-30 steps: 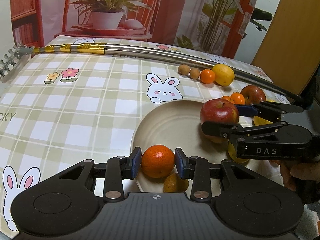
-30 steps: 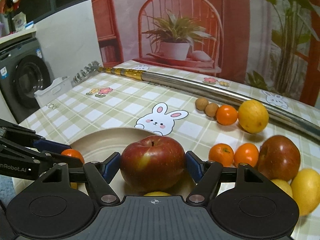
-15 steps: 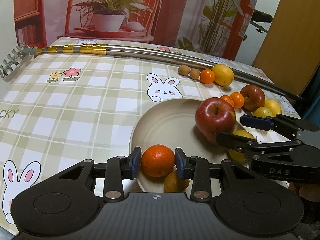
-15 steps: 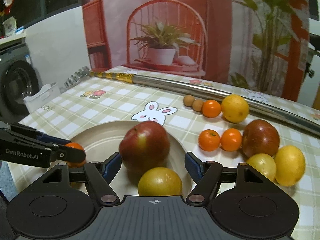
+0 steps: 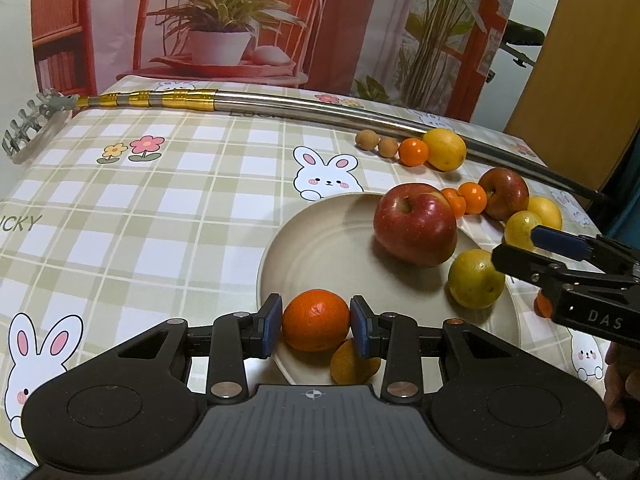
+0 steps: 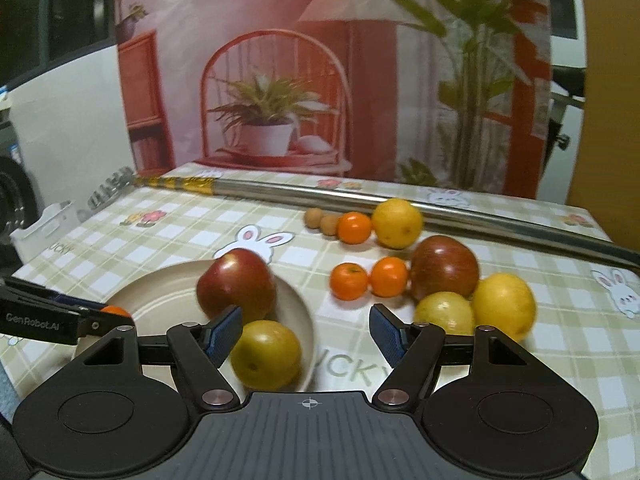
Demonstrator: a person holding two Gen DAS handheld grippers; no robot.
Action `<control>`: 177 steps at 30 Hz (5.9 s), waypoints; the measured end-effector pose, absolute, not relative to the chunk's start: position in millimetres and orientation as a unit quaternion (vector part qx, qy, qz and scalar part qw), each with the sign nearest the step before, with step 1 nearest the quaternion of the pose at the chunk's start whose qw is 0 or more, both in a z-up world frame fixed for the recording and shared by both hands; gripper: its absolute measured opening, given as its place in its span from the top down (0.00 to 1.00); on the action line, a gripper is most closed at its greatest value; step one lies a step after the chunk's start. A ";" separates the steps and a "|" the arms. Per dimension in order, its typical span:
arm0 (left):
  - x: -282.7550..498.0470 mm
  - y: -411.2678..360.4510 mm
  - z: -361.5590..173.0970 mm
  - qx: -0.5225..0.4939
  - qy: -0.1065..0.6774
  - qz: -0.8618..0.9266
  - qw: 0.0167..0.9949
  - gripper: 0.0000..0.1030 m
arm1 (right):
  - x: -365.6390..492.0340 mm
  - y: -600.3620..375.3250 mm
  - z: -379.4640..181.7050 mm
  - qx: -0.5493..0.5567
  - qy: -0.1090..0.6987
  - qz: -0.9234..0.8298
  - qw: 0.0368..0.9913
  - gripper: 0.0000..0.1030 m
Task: Organize fruits
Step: 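Release the tangerine into the white plate with the left tool, then withdraw both tools from the plate toward the remaining fruits, then grasp a small brown fruit with the left tool while the right tool approaches the yellow grapefruit, then grasp the large yellow grapefruit with the right tool while the left tool holds the brown fruit, then carry the brown fruit and grapefruit into the white plate and open both tools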
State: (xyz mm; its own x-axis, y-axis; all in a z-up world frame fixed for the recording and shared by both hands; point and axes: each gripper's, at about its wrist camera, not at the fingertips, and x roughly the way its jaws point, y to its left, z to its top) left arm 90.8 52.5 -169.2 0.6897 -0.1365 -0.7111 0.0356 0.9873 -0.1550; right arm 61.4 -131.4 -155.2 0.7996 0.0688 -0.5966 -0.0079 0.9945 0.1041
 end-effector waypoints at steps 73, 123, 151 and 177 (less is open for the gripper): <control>230.5 30.5 -96.4 -0.007 0.342 -0.108 0.933 0.61 | 86.4 -262.7 -132.8 0.108 0.226 -0.140 0.958 0.36; 264.3 18.6 -126.6 -0.095 0.384 -0.152 0.906 0.74 | 91.0 -285.0 -200.9 0.214 0.311 -0.105 0.920 0.43; 175.1 47.5 -158.9 -0.068 0.417 -0.154 0.893 0.74 | 87.9 -286.0 -208.3 0.241 0.310 -0.096 0.915 0.50; 171.3 49.0 -154.5 -0.090 0.405 -0.116 0.902 0.72 | 71.5 -283.3 -195.7 0.251 0.294 -0.108 0.916 0.51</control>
State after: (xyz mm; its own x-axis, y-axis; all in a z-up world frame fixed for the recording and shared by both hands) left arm 171.3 49.0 -154.5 0.6446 -0.2825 -0.7104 0.1363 0.9568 -0.2567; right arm 71.5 -283.3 -195.7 0.8042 -0.0512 -0.5922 0.3458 0.8507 0.3960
